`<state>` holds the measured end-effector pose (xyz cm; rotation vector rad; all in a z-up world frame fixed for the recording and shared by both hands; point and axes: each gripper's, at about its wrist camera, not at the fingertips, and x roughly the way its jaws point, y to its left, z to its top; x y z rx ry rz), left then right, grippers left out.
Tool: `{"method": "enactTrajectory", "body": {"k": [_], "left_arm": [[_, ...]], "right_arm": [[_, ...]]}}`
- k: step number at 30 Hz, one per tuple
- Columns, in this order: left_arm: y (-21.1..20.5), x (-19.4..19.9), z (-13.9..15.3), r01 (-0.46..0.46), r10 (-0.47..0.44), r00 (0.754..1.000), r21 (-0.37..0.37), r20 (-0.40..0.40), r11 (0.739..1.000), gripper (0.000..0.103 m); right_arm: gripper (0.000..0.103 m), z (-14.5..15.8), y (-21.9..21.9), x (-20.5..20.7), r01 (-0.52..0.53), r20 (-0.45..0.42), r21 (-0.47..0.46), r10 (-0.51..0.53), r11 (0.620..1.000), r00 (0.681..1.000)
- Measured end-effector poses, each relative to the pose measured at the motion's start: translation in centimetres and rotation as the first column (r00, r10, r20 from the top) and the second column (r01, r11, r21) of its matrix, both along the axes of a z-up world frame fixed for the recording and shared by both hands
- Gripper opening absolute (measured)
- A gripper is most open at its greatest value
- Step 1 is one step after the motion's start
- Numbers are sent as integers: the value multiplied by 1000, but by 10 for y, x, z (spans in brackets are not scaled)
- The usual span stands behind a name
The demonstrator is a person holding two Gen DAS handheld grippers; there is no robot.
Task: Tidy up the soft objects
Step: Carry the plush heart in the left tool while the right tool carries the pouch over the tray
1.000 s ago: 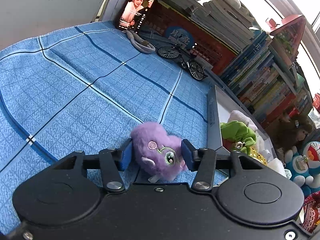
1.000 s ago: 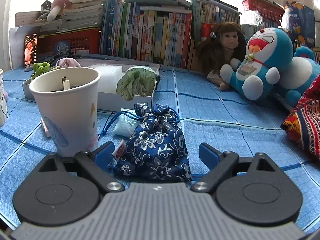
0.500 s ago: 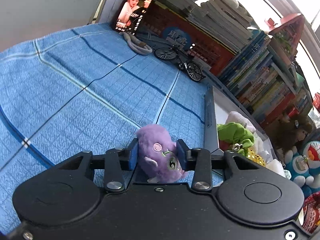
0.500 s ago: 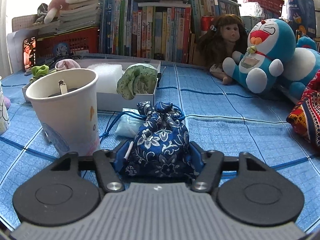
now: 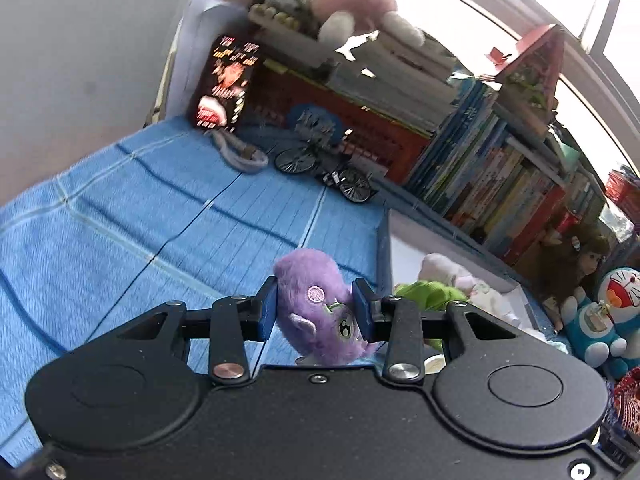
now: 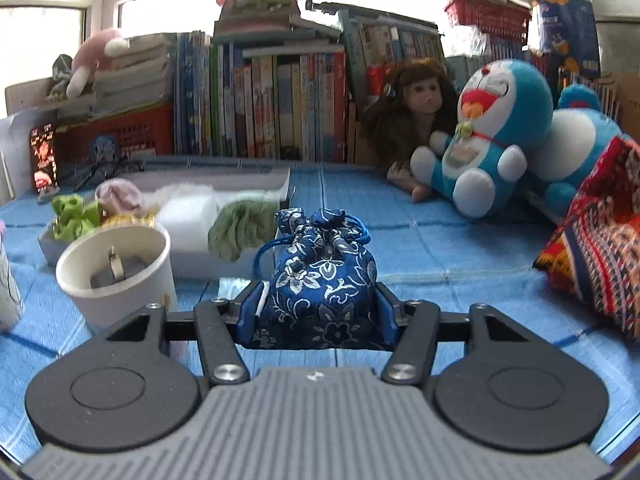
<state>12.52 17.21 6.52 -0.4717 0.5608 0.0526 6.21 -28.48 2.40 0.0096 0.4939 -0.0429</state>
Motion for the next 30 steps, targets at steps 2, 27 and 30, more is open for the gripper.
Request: {"method": "enactTrajectory", "body": {"k": [2,27,30], "left_arm": [[-4,1,11,15,-16,1000,15,20,1000,37],[-95,135,62,262,-255,964,84,-79,962,37],[-99,156,47,275,-264,955,70,-135,959,37]], "right_arm": [[61,11,-1,3,0,15,2,0,1000,1000],[61,74,36,154,-107,-110,163,126,981,986],[61,64,36,179,-93,-158,181,122,979,980]]}}
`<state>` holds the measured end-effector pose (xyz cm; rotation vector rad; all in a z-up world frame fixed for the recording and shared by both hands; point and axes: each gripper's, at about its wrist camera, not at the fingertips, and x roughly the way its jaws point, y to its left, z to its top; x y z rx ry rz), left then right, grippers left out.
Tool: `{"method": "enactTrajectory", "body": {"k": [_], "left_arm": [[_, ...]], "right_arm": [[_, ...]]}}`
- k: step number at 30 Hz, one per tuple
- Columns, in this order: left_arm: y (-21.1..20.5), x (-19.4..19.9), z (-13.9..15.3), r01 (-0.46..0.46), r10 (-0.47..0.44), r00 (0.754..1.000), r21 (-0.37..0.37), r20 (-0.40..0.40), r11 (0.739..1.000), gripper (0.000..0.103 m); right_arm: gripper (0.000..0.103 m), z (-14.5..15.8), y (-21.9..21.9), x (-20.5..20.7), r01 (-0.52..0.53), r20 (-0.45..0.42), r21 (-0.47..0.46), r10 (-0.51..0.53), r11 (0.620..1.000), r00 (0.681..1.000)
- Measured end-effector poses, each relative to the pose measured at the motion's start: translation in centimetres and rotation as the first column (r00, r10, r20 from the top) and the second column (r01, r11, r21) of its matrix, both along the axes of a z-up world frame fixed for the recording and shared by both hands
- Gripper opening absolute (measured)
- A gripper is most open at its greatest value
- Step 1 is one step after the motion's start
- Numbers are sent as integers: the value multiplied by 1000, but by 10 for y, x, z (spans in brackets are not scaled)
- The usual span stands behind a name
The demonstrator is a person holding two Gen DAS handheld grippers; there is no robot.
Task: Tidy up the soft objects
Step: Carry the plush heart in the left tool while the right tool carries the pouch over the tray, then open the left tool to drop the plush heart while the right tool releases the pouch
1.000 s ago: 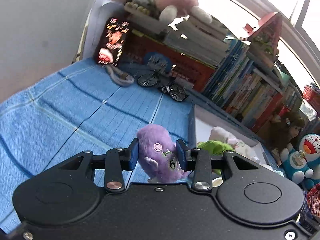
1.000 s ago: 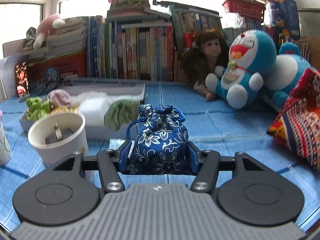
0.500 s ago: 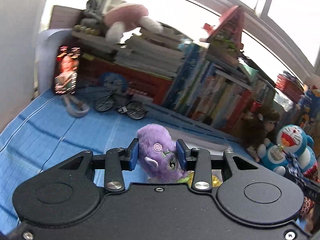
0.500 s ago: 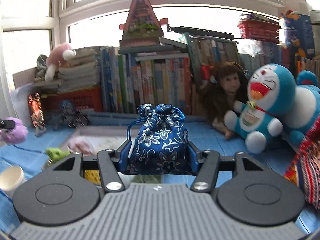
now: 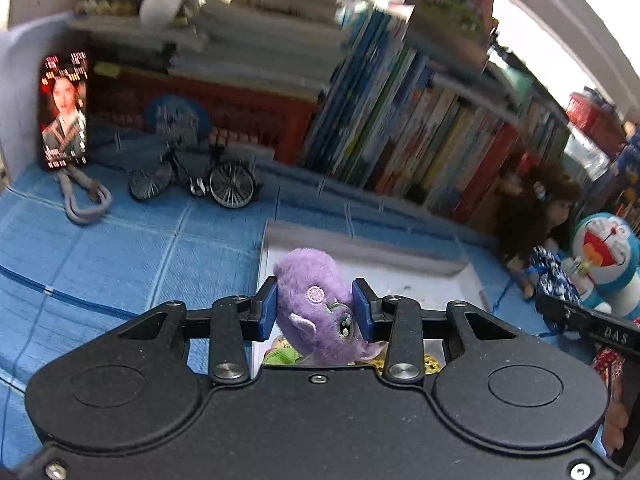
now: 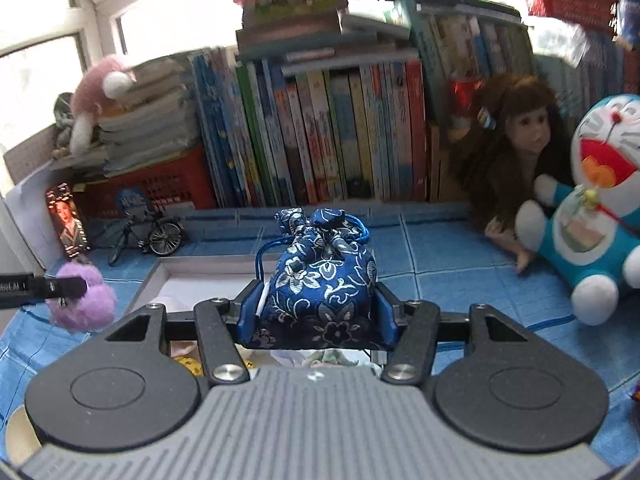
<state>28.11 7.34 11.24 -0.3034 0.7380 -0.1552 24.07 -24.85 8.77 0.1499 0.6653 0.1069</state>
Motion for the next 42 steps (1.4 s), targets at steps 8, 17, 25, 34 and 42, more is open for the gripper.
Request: {"method": "enactTrajectory", "body": {"k": [8,17,25,34,42], "left_arm": [[-3,36,-24,-23,24,997,10,-78,1000,37],[-15,54,-42,-11,18,993,62,-118,998,37],[-27,60,-48,23,-7,993,129,-122,991,38],[-30,70,-54,37,-14,989,150,-150,988,40],[-25,62,-47,58,-36,989,159,-142,986,62]], "right_arm": [[61,-32,5,40,0,-100,6,0,1000,995],[61,-55,12,64,-8,-177,-24,4,1000,984],[61,-61,11,72,-34,-217,-24,28,999,976],[61,-64,19,79,-65,-230,-60,49,996,972],[78,-75,16,85,-51,-265,1,50,999,963]]}}
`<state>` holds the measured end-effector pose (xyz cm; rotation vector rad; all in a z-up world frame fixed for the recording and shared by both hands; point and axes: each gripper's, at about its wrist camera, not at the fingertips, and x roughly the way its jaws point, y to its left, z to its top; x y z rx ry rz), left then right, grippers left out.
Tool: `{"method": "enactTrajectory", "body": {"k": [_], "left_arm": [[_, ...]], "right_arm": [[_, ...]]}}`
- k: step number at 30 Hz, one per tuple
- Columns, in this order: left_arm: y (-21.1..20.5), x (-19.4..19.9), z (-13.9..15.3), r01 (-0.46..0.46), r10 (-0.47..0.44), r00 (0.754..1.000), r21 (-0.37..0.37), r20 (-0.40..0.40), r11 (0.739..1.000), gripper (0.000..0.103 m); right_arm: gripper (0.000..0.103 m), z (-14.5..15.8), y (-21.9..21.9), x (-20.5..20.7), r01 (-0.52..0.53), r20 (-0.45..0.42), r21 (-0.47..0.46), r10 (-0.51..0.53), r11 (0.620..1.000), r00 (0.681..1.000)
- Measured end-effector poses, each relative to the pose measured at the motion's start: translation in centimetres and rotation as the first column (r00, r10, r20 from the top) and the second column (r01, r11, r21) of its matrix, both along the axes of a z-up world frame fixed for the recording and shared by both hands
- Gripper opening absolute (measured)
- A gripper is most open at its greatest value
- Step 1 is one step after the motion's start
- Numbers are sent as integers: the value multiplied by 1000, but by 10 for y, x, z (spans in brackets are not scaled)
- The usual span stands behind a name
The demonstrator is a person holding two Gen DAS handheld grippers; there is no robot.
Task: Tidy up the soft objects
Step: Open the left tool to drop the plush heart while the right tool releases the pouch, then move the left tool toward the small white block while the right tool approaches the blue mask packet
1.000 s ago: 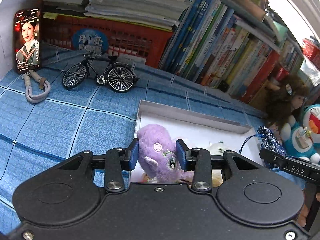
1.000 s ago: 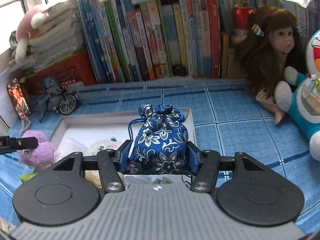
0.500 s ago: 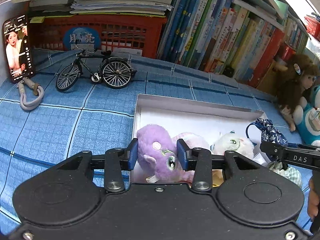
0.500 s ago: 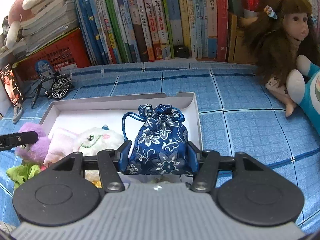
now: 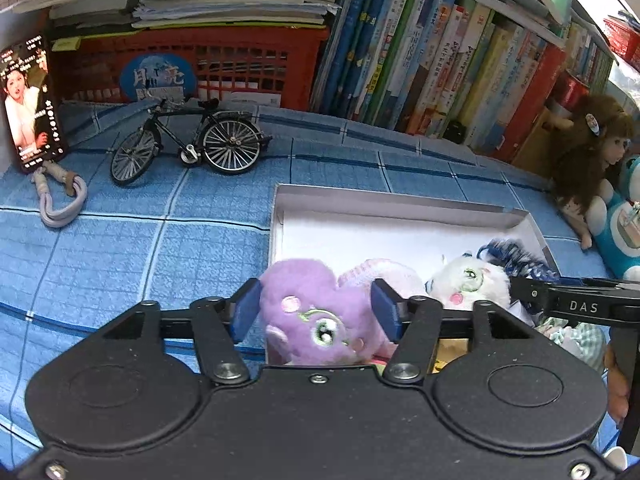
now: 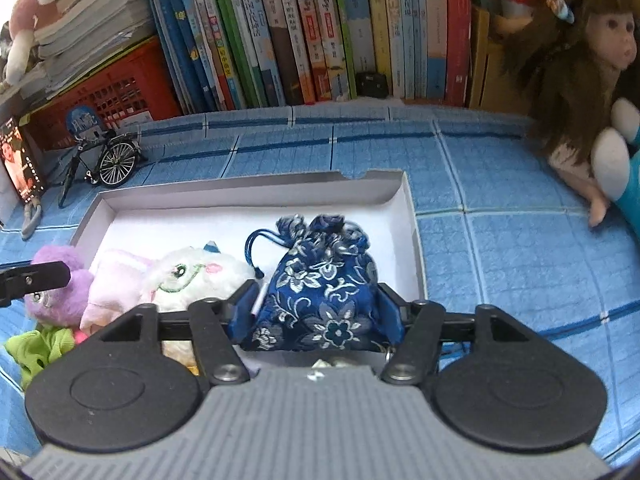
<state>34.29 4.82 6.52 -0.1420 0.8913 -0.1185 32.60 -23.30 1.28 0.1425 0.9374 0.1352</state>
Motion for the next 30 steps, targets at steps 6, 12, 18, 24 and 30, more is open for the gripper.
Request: {"method": "enactTrajectory", "body": {"k": [6,12,18,24,30], "left_arm": [[3,-7,7,-4,5,1000,-16,17,1000,67],[0,-20,20,14,-14,998,1,53,1000,69],[-5,-38,33,24,-25,996,10,82,1000,70],[-8,-58,48,35,-36,993,8,114,999,72],[-18,-84,60,67,-70,987,28,145,997,74]], "right_arm": [[86,8,-4,-8,-3,27,15,3,1000,1000],[88,22,-6,-22,-13,65,22,11,1000,998],[90,38,-5,-39,-25,103,23,23,999,994],[91,55,-2,-60,-41,150,5,40,999,988],[92,70,-1,-86,-59,196,-1,58,998,979]]}}
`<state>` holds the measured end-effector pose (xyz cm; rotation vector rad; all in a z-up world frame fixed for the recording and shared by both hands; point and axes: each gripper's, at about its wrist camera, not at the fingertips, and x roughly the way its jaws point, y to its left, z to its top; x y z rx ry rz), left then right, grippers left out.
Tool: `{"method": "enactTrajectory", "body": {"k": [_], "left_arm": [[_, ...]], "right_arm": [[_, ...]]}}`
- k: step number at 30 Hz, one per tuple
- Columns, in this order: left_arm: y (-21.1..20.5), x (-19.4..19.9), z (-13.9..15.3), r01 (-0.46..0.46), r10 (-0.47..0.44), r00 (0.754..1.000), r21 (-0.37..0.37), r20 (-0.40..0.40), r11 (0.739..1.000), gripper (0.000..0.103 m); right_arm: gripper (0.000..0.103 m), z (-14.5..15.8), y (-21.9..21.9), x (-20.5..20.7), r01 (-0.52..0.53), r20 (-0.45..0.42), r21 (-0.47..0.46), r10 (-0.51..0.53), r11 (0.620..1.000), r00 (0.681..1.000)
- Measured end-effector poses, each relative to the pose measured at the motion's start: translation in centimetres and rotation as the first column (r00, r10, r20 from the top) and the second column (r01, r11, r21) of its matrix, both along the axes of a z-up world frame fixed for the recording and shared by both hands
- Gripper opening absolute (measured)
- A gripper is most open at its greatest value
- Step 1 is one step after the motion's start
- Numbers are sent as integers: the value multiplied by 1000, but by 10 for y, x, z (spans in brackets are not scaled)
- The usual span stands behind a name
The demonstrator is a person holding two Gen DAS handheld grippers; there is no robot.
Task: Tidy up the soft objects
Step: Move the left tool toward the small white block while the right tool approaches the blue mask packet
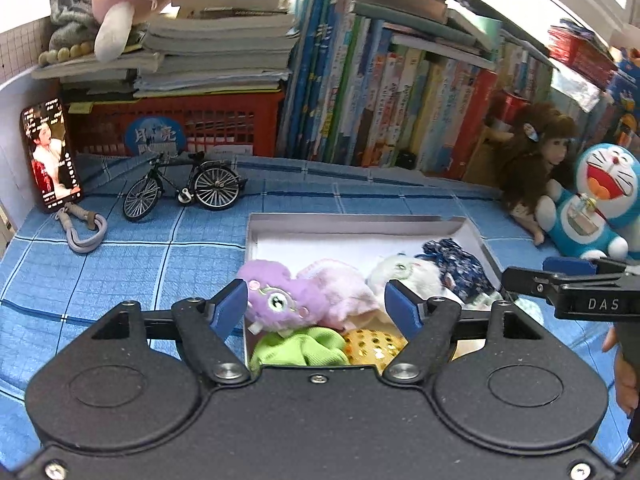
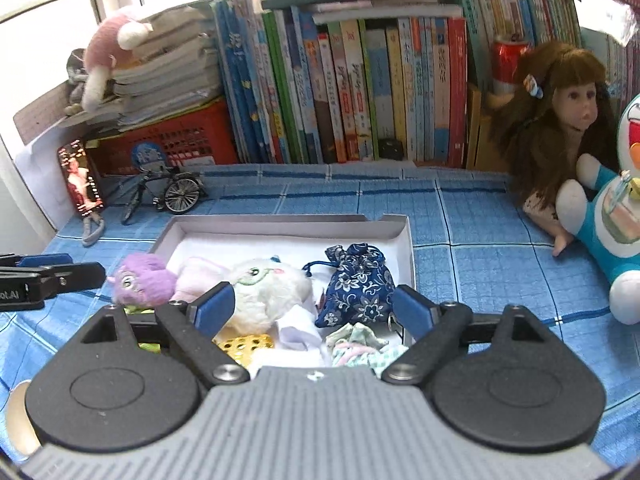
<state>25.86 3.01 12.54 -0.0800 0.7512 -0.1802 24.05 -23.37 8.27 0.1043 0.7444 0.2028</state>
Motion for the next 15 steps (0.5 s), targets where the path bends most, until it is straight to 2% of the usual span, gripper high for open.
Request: {"method": "enactTrajectory", "body": {"k": [15], "left_arm": [[-35,-79,21,144,-142,988,-31,62,989,78]], "right_arm": [[100,34,1,-79,-62,174,-29,66,998,983]]}}
